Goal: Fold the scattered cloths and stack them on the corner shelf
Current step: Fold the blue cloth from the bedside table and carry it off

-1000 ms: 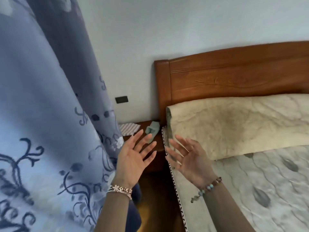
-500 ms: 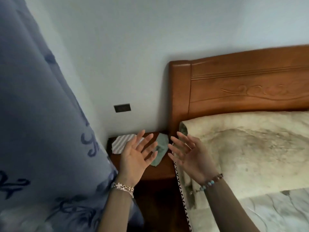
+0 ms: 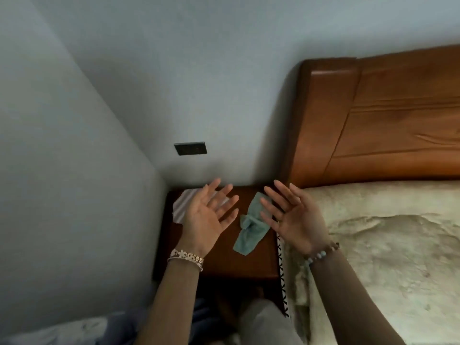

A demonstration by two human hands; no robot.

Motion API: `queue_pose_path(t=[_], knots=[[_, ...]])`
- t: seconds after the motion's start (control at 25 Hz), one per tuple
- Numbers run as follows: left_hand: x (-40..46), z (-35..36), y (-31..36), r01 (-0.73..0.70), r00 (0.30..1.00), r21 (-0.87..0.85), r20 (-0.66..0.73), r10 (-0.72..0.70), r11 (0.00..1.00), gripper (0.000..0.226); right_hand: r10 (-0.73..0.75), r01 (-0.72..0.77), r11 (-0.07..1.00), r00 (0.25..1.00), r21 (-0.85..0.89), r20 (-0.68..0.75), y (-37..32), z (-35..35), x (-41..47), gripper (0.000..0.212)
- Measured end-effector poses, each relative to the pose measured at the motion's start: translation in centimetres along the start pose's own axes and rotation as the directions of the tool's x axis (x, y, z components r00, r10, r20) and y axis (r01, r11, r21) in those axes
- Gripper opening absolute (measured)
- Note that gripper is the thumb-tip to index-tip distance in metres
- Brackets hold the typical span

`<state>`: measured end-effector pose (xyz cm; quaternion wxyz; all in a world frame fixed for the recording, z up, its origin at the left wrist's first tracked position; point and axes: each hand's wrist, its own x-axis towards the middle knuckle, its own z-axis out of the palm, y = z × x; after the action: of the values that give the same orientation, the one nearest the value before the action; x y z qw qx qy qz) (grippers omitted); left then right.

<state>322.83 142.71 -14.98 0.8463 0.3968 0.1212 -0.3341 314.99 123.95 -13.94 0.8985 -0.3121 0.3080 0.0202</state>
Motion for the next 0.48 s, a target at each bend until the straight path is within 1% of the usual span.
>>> queue_pose_path(t=[0.12, 0.2, 0.28, 0.36, 0.4, 0.44, 0.48], knots=[[5.8, -1.4, 0.5, 0.023, 0.996, 0.02, -0.081, -0.021, 1.0, 0.031, 0.053, -0.054, 0.997, 0.998, -0.05, -0.02, -0.8, -0.7, 6.4, 0.041], [9.9, -3.6, -0.2, 0.061, 0.989, 0.063, -0.135, -0.052, 0.996, 0.034, 0.077, -0.082, 0.992, 0.996, -0.097, -0.054, -0.4, -1.9, 11.1, 0.036], [14.0, -6.3, -1.7, 0.135, 0.972, 0.11, -0.206, -0.111, 0.985, 0.032, 0.057, -0.087, 0.973, 0.988, -0.212, -0.144, 0.6, -3.7, 16.3, 0.029], [18.4, -9.3, -3.8, 0.229, 0.943, 0.192, -0.289, -0.168, 0.954, 0.026, -0.022, -0.082, 0.917, 0.967, -0.389, -0.255, 2.4, -6.0, 22.4, 0.022], [20.7, -10.8, -5.0, 0.294, 0.924, 0.255, -0.324, -0.205, 0.921, 0.024, -0.072, -0.089, 0.874, 0.948, -0.478, -0.309, 3.5, -7.3, 25.6, 0.019], [22.8, -12.2, -6.4, 0.363, 0.905, 0.333, -0.349, -0.244, 0.87, 0.024, -0.127, -0.095, 0.818, 0.932, -0.568, -0.338, 4.6, -8.7, 28.6, 0.017], [25.0, -13.5, -7.6, 0.418, 0.893, 0.436, -0.361, -0.27, 0.797, 0.025, -0.187, -0.095, 0.738, 0.922, -0.668, -0.338, 5.7, -10.2, 31.6, 0.016]])
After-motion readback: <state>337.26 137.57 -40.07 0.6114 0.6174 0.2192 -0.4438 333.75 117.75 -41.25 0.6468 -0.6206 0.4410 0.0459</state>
